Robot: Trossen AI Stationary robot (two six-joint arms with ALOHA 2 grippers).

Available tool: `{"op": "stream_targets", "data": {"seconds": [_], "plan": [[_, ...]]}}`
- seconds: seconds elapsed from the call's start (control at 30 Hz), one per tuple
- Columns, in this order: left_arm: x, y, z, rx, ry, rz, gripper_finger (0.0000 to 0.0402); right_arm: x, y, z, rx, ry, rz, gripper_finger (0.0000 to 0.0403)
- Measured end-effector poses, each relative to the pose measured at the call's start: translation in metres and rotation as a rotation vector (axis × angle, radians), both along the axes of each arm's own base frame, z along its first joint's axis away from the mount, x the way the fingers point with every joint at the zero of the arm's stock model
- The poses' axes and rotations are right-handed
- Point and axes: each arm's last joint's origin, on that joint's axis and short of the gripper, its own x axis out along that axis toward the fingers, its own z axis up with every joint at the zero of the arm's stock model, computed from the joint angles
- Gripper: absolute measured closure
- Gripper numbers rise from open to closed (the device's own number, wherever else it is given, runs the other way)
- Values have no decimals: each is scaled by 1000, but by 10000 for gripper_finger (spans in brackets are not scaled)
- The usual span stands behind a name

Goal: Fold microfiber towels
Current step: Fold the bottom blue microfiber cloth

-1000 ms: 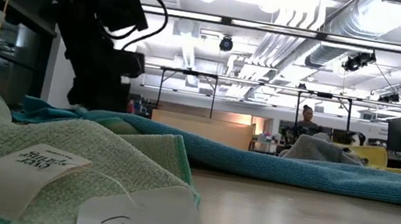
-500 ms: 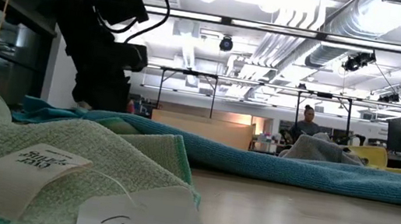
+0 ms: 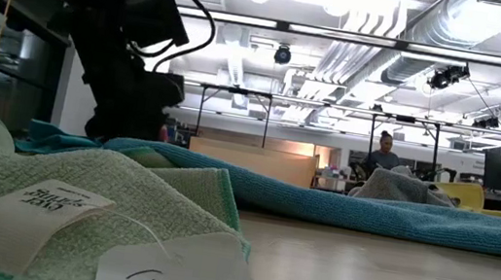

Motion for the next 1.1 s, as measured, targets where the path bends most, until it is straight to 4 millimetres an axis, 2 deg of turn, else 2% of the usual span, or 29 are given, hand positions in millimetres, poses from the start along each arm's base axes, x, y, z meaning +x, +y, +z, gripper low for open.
{"op": "stream_targets", "data": {"seconds": [0.17, 0.23, 0.33, 0.4, 0.73, 0.83, 1.1], "plan": [[1, 0, 1, 5, -17, -4, 246, 0, 0, 0, 0, 0, 0, 192], [1, 0, 2, 6, -20, -15, 282, 0, 0, 0, 0, 0, 0, 192], [0, -1, 5, 2, -29, -46, 361, 0, 0, 0, 0, 0, 0, 192], [1, -2, 10, -2, -52, -66, 390, 0, 0, 0, 0, 0, 0, 192], [4, -5, 24, 22, -143, -117, 400, 0, 0, 0, -5, -6, 3, 192], [8, -3, 28, 86, -185, -130, 400, 1, -1, 0, -7, -9, -2, 192], [8, 7, 30, 243, -159, -85, 401, 5, -5, 0, -10, -6, -22, 192]]}}
